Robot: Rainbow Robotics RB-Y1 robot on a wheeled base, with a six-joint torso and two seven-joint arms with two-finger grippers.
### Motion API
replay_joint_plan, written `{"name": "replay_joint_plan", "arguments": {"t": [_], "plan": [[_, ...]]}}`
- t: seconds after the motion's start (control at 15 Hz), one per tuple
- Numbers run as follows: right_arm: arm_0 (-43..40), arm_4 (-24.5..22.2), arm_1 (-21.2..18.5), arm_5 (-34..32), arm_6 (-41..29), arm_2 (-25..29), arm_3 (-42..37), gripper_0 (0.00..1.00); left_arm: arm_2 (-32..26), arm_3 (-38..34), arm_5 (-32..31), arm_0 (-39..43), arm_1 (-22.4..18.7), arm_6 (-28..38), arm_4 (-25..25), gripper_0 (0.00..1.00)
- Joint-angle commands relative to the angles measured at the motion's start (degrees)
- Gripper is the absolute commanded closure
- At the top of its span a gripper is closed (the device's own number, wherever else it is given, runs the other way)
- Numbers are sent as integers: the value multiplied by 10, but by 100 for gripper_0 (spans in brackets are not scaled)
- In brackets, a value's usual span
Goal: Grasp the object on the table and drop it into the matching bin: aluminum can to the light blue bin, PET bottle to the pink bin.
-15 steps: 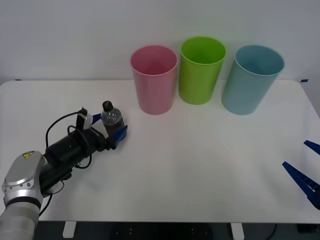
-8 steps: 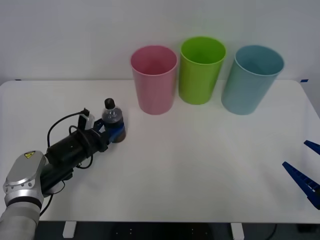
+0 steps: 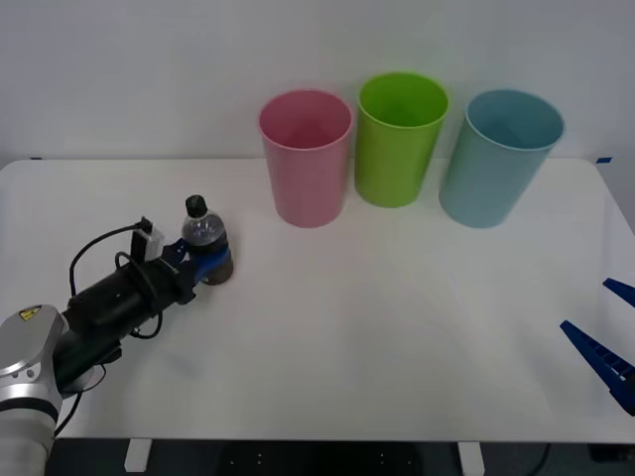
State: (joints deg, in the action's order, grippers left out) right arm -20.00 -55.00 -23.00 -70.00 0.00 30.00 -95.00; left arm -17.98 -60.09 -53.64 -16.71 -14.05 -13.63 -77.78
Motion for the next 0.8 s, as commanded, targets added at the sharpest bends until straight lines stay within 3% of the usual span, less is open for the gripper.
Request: {"name": "replay_joint_plan", "arguments": {"t": [0.07,0.27,0.6,0.8], "plan": [[0,0,0,0,0,0,0,0,6,-68,-2,46,-13,13,36,100],[0,0,0,0,0,0,0,0,8,-150,-2,99,-23,41,71,100],[0,0,0,0,0,0,0,0,-18,-318,-1,185,-32,162,97,100],[0,0,0,0,0,0,0,0,-33,-379,3,207,-32,212,103,100]]}}
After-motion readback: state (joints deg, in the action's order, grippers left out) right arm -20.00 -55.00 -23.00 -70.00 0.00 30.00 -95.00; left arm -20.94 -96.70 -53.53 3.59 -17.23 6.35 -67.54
